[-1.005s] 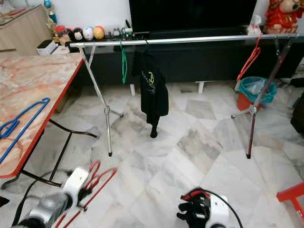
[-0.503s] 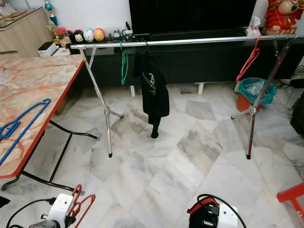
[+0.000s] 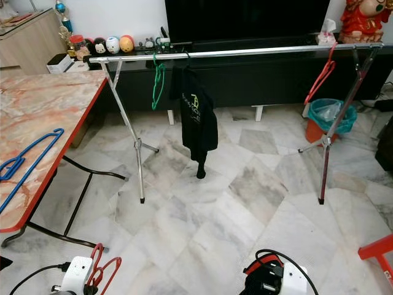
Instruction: Hang hanger
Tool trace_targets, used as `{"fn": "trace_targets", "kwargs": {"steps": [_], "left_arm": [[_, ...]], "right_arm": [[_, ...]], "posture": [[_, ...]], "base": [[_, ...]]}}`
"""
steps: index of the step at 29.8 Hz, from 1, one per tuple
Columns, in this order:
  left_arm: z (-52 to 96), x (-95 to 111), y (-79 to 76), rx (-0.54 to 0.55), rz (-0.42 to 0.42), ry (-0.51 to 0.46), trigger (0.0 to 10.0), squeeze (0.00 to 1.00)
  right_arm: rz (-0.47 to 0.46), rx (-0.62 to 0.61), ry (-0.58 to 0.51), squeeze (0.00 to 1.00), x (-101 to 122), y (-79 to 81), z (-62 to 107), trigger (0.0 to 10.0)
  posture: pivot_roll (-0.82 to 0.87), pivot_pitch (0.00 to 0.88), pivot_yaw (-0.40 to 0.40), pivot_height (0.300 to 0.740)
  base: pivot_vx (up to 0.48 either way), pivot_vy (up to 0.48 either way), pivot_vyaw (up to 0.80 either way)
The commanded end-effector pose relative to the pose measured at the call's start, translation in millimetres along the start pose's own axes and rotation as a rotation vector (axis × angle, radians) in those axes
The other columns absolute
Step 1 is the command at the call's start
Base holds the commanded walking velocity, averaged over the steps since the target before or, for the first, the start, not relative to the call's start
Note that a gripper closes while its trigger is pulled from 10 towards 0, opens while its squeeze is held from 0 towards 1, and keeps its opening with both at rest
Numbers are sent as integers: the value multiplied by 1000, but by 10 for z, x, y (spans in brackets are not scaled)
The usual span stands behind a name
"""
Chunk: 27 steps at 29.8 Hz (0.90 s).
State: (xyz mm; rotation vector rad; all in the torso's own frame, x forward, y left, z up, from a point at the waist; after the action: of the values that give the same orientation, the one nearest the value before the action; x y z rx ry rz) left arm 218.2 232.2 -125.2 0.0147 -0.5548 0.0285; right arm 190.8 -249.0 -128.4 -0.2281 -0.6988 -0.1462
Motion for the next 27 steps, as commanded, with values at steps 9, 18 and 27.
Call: {"fn": "trace_targets", "kwargs": {"steps": [9, 18, 27], "left_arm": [[15, -135, 47, 21, -25, 40, 10000, 0], [18, -154, 60, 26, -41, 48, 10000, 0], [20, -147, 88, 41, -21, 44, 10000, 0]], "right_arm": [[19, 38, 13, 0, -66, 114, 21, 10000], [84, 85, 4, 0, -28, 214, 13, 10000], [97, 101, -10, 0, 27, 256, 1, 10000]], "posture": [[-71, 0, 97, 740], [-64, 0, 104, 740], [-51, 0, 95, 740]], "base": [[0, 345, 93], [0, 375, 0], [0, 371, 622]]}}
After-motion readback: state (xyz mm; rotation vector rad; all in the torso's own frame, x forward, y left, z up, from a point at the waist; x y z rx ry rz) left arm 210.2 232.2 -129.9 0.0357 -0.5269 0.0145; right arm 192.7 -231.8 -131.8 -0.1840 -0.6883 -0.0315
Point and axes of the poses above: a point about 5 cm out from each wrist's last joint towards the gripper, its own z axis pointing back from the gripper into the wrist, its own x axis along the axis of the wrist's last joint, y = z × x, the point moved 6 cm from there along -z, pointing out of the wrist towards the gripper, and after that the axes turned 9 degrees about z, right-handed, at the moved point
